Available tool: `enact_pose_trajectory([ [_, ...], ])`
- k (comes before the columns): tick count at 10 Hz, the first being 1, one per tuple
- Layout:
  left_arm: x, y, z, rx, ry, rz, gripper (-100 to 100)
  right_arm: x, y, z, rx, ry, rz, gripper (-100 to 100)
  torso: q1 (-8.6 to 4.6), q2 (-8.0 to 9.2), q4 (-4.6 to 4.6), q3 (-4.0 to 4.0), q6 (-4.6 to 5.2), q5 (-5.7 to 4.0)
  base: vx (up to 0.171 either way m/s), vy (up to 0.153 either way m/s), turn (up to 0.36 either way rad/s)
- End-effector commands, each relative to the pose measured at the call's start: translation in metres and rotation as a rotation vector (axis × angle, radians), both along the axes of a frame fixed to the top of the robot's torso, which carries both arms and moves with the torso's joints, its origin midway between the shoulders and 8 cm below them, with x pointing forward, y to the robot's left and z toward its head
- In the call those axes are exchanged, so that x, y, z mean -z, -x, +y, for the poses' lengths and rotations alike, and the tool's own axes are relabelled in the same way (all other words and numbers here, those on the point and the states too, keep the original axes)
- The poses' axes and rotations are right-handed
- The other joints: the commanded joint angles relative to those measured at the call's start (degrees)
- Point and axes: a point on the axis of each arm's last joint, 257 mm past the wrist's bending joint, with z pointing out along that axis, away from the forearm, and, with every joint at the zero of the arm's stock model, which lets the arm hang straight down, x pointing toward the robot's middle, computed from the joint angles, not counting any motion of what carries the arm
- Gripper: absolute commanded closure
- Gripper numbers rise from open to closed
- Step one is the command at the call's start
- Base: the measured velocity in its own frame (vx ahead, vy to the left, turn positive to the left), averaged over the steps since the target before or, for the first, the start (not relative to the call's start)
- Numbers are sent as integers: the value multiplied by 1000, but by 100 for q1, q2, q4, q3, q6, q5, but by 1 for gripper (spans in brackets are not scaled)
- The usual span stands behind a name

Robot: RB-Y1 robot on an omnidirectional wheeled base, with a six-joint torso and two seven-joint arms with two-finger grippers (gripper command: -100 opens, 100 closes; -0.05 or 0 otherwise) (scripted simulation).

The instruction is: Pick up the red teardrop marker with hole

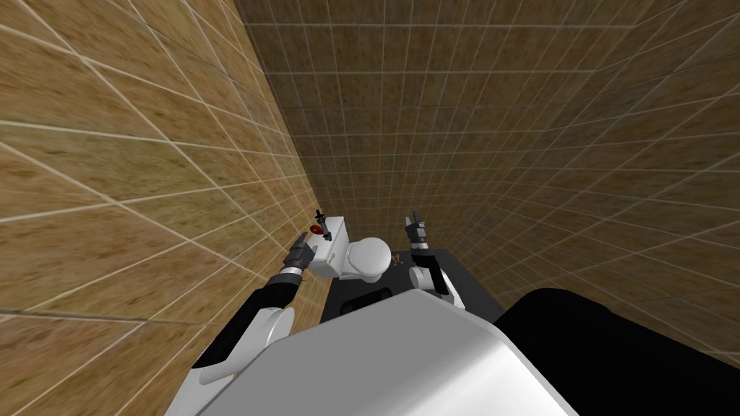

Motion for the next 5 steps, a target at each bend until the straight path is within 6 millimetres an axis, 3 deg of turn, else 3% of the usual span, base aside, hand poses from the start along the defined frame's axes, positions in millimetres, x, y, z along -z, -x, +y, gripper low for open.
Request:
enact_pose_trajectory([
  [1, 14, 2, -4, 7, 13, 53, -100, 0, 0, 0, 0, 0, 0, 0, 0, 0, 0, 0, 0, 0, 6, 37, -35],
  [5, 45, 8, -15, 33, 49, 183, -100, 0, 0, 0, 0, 0, 0, 0, 4, -8, -1, -4, 0, 1, 19, 46, -50],
])
